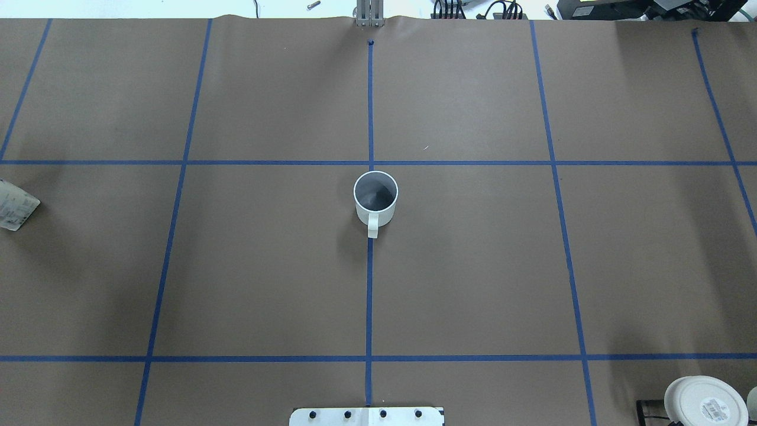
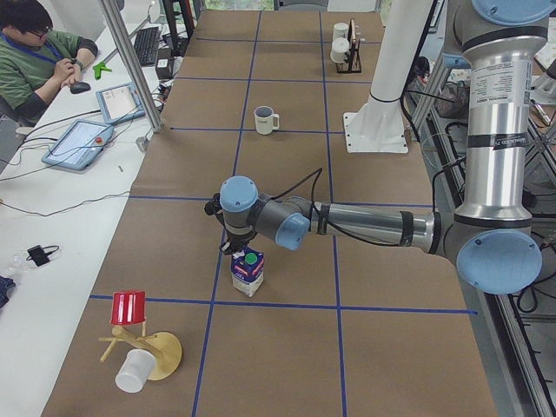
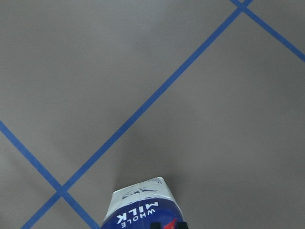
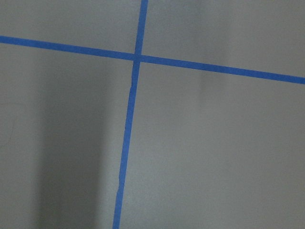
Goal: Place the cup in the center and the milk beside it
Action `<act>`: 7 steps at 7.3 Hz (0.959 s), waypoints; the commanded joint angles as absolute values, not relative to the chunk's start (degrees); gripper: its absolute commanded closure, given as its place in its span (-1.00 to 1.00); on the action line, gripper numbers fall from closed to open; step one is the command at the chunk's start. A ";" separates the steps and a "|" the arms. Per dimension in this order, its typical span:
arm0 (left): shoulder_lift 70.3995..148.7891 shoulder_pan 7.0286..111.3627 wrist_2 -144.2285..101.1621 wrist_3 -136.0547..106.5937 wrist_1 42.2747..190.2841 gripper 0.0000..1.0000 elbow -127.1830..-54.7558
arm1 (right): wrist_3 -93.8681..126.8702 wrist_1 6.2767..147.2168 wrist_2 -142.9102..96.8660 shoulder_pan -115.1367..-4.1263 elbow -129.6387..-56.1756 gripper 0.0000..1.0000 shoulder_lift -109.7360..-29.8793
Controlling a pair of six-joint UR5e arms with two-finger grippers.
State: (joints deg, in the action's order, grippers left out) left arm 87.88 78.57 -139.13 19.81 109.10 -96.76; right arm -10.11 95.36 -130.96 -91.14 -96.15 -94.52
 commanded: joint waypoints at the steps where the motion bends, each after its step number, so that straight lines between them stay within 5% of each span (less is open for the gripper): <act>1: 89.03 79.19 -140.96 18.99 104.54 1.00 -98.16 | -10.11 95.36 -130.96 -91.14 -96.15 -1.00 -94.48; 3: 91.05 80.33 -141.07 18.99 88.92 1.00 -107.44 | -10.11 95.36 -130.96 -91.14 -96.15 -1.00 -94.39; 7: 97.62 75.53 -140.71 -7.67 87.01 1.00 -114.16 | -10.11 95.27 -131.84 -91.14 -96.15 -1.00 -94.39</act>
State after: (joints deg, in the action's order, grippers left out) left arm 94.86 78.65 -140.80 1.35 87.32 -112.42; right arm -10.13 95.29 -131.65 -91.14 -96.15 -94.40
